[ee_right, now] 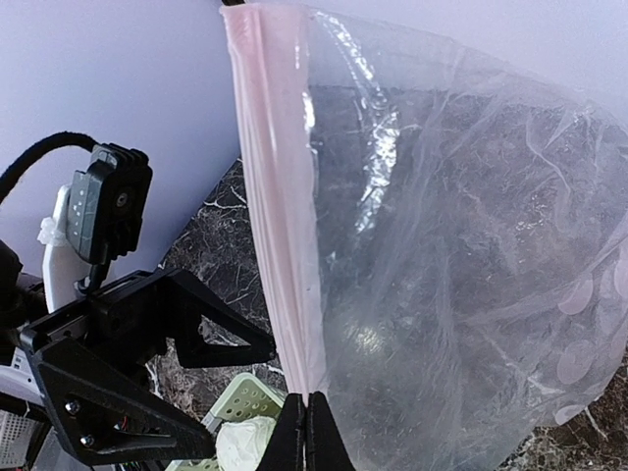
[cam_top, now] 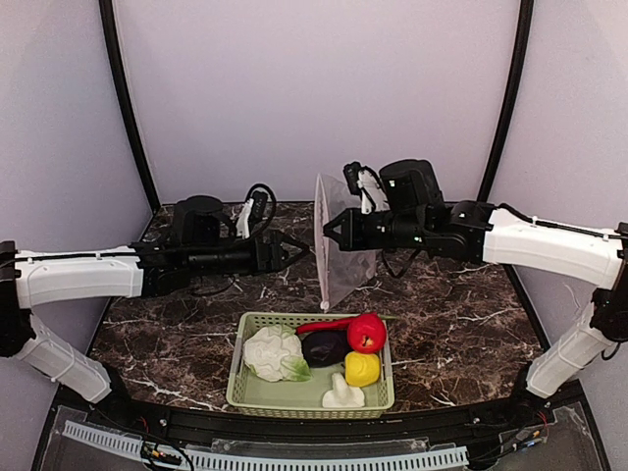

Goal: Place the food in the zip-top bag and seal the zipper
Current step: Open the zipper food storage bag.

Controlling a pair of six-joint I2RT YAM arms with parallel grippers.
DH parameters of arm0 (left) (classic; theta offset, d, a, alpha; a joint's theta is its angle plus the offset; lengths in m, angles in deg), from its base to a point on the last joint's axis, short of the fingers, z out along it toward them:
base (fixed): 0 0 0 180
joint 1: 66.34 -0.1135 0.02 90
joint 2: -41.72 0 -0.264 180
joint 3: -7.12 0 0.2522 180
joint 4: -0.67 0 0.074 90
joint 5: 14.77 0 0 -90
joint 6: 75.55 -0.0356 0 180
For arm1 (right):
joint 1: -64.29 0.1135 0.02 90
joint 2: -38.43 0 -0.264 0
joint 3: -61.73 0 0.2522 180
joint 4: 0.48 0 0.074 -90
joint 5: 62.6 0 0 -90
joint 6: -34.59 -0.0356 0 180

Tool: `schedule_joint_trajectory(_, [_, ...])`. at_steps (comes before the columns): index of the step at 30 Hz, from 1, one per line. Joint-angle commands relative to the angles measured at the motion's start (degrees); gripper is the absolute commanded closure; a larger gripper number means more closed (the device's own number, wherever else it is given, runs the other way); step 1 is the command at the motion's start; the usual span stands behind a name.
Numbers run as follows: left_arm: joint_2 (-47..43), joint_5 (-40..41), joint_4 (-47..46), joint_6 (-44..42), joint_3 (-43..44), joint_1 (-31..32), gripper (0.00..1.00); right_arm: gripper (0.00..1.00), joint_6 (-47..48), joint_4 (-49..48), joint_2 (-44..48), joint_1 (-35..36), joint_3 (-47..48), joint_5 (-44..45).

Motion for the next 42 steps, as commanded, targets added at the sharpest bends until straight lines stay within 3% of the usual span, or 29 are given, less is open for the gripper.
schedule_joint_trajectory(1, [2.24, -0.85, -2.85, -0.38, 3.04, 0.62, 0.26, 1.00, -0.87, -2.31, -0.19, 0.89, -0.72, -0.33])
schedule_joint_trajectory(9, [6.91, -1.20, -0.39, -2.45, 7.18, 1.36, 0.54, 1.00, -0.88, -2.31, 0.13, 1.11, -0.81, -0.30])
schedule_joint_trajectory(16, [8.60, 0.68, 4.07, -4.27, 9.84, 1.83, 0.66, 1.00, -0.90, -2.32, 0.26, 1.20, -1.09, -0.28])
schedule_joint_trajectory(26, [10.50, 3.21, 7.95, -6.01, 12.77, 3.17, 0.73, 1.00, -0.68, -2.32, 0.79, 1.27, -1.38, -0.16])
schedule_joint_trajectory(34, [10.71, 3.93, 8.54, -6.51, 13.72, 3.64, 0.94, 1.00, -0.69, -2.14, 1.60, 1.26, -2.25, 0.42])
schedule_joint_trajectory(37, [9.51, 7.38, 10.70, -7.54, 13.81, 3.59, 0.99, 1.00, -0.68, -1.63, 2.08, 1.28, -2.56, 1.32])
schedule_joint_trajectory(42, [4.39, 22.16, 18.89, -11.83, 14.26, 3.61, 0.99, 1.00, -0.45, 0.13, 3.50, 1.29, -2.57, 3.52])
